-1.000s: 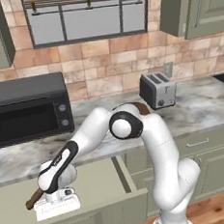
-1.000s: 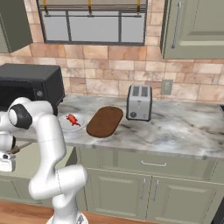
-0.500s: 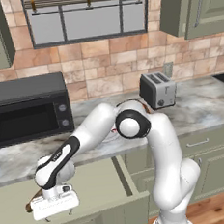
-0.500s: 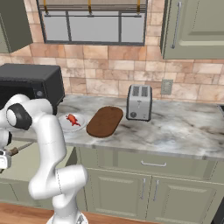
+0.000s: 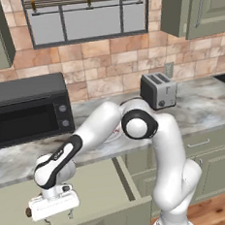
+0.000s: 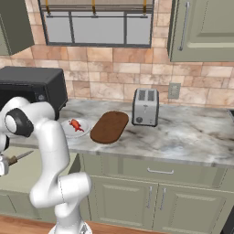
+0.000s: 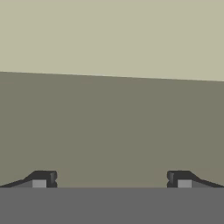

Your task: Pick up the knife from the drawer and place it on the cutting board. Then place the meat from the plate to the cutting board.

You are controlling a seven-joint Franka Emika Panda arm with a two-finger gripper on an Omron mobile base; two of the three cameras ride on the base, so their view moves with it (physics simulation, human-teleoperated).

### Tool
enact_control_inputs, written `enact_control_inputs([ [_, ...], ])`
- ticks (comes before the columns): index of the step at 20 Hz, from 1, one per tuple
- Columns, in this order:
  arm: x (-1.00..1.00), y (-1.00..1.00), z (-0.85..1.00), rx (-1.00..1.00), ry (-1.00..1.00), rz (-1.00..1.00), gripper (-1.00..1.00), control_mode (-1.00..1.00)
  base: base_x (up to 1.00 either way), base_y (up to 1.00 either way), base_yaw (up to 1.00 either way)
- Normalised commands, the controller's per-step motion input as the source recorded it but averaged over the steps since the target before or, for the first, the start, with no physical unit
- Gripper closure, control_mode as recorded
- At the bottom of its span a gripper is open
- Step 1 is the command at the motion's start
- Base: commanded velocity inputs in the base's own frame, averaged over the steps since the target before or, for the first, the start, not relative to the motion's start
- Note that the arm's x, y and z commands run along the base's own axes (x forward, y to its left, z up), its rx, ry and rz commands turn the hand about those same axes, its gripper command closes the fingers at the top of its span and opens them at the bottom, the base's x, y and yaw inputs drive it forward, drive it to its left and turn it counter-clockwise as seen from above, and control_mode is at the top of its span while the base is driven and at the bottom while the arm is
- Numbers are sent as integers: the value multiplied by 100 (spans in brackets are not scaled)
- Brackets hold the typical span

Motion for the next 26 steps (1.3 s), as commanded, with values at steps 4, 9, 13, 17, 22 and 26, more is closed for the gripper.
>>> enact_control_inputs([
  [4, 49, 6, 14, 0, 0, 0, -100, -100, 0, 0, 0],
  [9, 55, 12, 3, 0, -3, 0, -100, -100, 0, 0, 0],
  [13, 47, 26, 0, 0, -8, -3, -100, -100, 0, 0, 0],
  [17, 33, 46, 0, 0, -14, -7, -100, -100, 0, 0, 0],
  [22, 29, 45, 0, -1, -12, -8, -100, -100, 0, 0, 0],
  [26, 27, 31, -6, -1, -12, -10, -100, -100, 0, 0, 0],
])
